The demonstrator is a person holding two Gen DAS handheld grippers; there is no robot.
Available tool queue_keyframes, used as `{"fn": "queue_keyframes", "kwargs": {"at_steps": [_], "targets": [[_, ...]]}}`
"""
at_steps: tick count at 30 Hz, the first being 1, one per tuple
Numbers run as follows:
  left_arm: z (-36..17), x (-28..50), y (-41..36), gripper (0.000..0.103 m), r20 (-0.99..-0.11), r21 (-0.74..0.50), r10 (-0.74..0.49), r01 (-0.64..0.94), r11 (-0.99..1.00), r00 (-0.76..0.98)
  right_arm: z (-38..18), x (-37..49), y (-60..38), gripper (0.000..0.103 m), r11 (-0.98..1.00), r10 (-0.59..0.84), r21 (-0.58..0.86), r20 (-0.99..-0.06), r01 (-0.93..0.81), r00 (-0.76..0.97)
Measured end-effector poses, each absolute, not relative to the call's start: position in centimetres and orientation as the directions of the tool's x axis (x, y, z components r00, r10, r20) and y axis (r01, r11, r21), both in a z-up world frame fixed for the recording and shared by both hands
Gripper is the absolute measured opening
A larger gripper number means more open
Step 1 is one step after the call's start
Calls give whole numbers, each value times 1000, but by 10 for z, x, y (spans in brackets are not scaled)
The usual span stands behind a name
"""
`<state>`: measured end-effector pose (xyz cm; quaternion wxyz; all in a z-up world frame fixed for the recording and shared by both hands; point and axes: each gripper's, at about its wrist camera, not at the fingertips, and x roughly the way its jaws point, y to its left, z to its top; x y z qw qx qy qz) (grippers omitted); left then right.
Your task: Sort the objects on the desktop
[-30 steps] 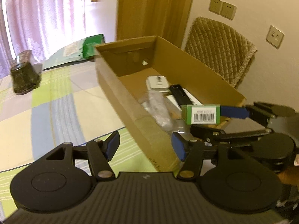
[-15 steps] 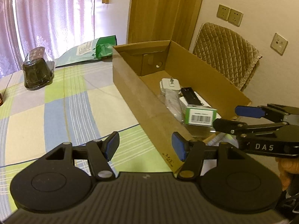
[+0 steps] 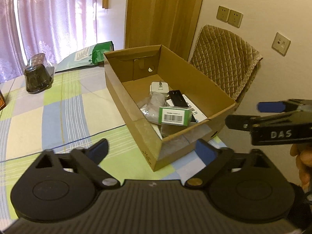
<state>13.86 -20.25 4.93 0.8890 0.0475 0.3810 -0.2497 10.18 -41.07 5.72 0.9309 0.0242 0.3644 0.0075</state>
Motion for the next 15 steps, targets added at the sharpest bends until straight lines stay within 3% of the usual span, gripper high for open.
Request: {"fn": "queue_keyframes", "kwargs": {"at_steps": [15], "targets": [[74,96,-211,102,-702,-81,-342,407,910,625,89,69,-413,102,997,65,70,-702,-22,710]]}}
